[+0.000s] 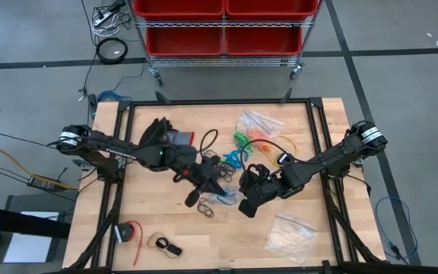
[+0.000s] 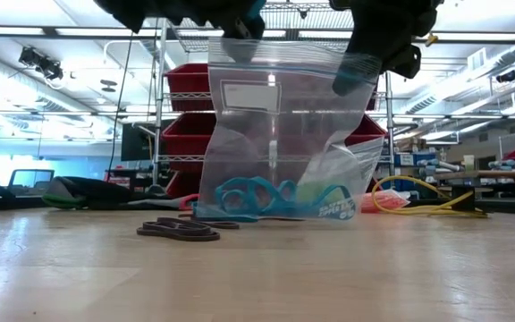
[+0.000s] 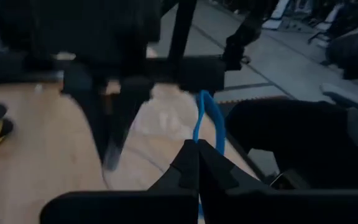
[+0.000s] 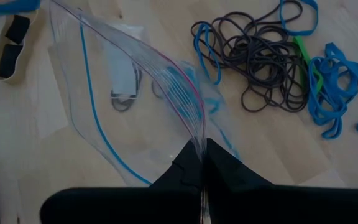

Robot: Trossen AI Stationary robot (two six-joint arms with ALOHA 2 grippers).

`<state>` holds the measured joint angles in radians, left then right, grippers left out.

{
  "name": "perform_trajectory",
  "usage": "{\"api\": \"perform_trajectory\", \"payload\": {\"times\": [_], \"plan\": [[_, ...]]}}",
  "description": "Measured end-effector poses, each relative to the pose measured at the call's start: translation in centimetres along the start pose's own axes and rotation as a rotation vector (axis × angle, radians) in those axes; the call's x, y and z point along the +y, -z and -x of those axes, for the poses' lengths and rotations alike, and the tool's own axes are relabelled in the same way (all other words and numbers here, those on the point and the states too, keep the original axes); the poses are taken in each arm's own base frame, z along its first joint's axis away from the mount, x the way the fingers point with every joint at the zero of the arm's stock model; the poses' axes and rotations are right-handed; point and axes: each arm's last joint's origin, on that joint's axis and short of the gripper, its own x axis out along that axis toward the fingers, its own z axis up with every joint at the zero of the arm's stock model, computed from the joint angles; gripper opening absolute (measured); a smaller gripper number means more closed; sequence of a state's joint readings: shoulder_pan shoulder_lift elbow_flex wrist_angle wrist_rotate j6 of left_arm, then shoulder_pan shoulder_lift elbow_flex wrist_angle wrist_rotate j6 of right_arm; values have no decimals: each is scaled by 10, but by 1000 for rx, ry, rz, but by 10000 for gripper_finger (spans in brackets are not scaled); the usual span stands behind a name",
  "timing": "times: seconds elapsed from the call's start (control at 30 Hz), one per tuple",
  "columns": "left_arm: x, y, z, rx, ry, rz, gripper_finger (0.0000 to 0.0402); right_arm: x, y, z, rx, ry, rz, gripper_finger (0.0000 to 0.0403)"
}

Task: Sort rubber bands
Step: Put the blue rubber band into the transparent zip bag

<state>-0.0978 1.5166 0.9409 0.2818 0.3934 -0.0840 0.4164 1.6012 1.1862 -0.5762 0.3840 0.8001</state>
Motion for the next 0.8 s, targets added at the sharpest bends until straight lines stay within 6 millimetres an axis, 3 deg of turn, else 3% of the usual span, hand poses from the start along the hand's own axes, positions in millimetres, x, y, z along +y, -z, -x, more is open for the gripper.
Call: {"api": "perform_trajectory", "payload": {"times": [0.27,0.5,0.8], "plan": [[1,17,-14,71,-35,54,1,0,0,0,-1,-1,8,0],[14,33,-20,138,-341,61,1,1,-1,0,-5,-6,11,0],[0,30,-25,115,-324,2,1,1,0,0,-3,-7,16,0]]}}
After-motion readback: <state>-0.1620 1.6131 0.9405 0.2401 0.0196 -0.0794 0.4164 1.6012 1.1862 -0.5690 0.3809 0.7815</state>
